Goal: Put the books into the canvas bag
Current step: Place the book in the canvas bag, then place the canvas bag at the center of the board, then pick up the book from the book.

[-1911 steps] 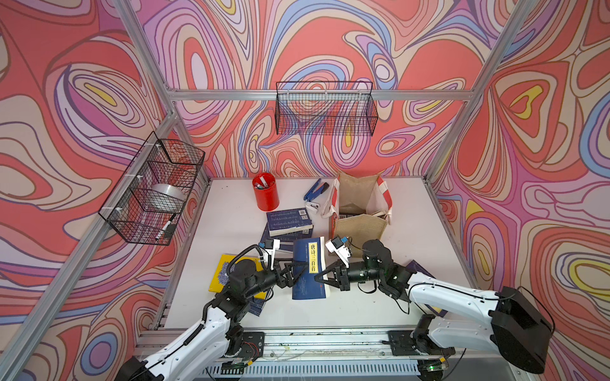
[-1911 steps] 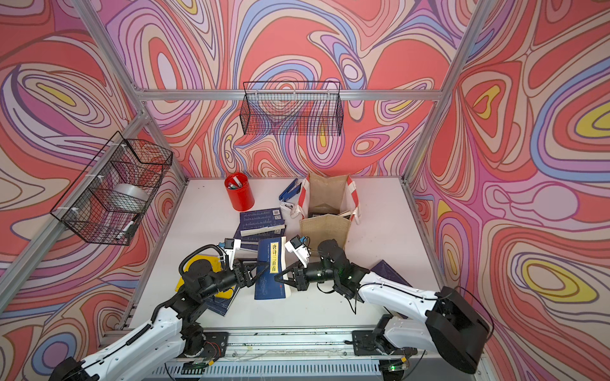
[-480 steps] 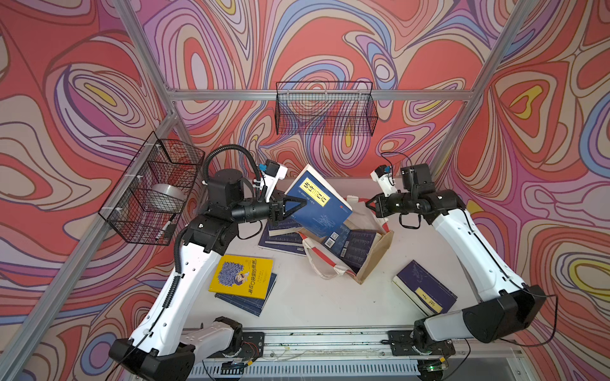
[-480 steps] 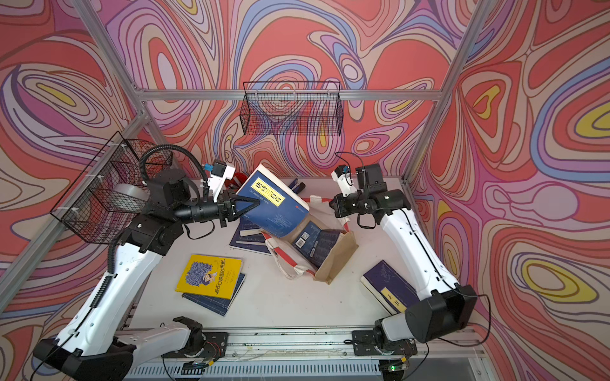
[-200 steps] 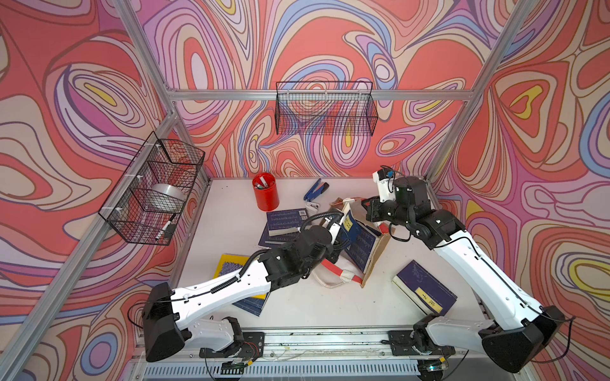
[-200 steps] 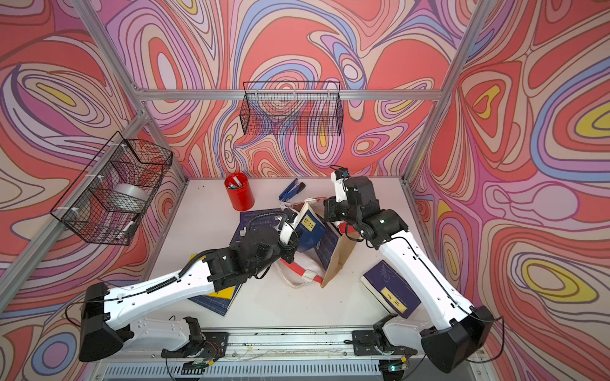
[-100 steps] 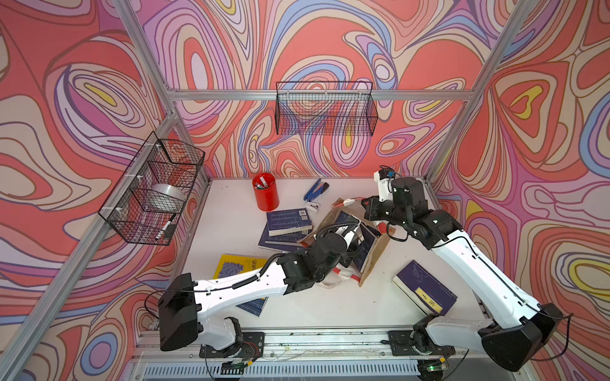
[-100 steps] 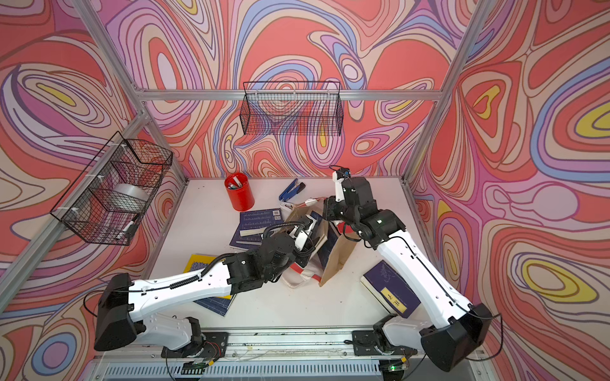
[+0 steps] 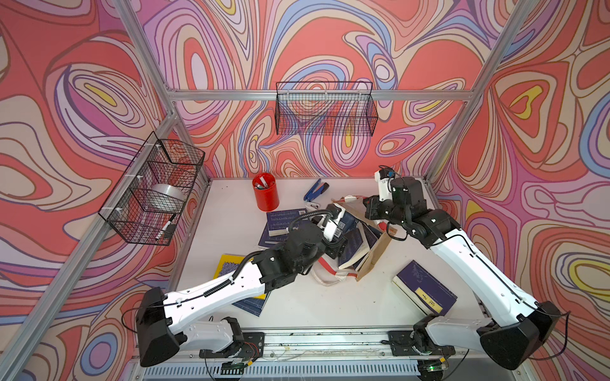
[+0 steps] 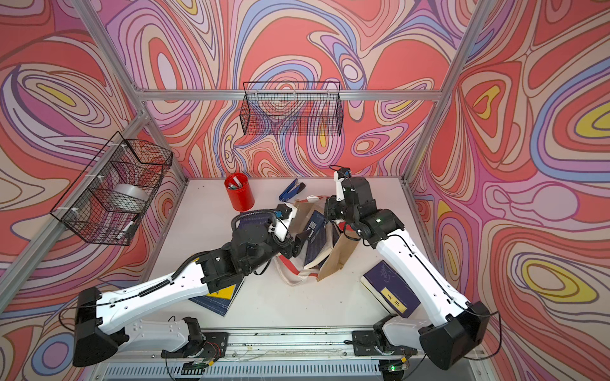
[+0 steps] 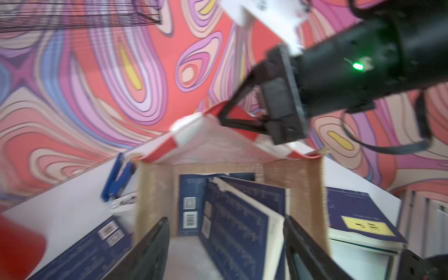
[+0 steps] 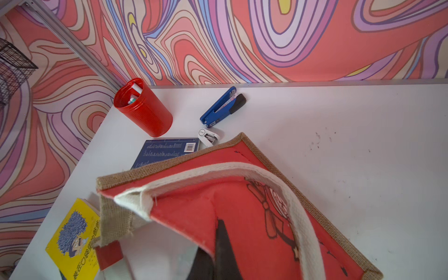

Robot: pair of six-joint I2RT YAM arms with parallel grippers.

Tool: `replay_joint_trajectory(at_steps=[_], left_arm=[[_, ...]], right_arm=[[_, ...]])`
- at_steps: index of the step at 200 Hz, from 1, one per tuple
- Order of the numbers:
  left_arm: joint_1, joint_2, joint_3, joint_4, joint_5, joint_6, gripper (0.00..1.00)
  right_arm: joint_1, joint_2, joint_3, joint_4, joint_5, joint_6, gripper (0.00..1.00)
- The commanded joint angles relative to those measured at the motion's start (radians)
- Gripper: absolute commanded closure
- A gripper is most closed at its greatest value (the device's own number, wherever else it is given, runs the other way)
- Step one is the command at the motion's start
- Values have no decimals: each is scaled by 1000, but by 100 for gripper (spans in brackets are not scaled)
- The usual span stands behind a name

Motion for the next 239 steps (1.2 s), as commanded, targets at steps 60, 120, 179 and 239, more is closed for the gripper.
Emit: replay_joint_trajectory(at_steps=[60,120,179,239], left_arm=[[89,-59,-11,-150,9,11,16],[125,30,53,-181,36,14,13],[349,37,89,-280,166,-123,1],[629,62,78,-380,417,-309,0]], right_arm=[[-153,145,16,114,-122,-79,45],[-156,151,89,56,-87,-109,29],[-127,40,95,-21,-247,-144,9],[248,146,106,102,-272,-65,2]])
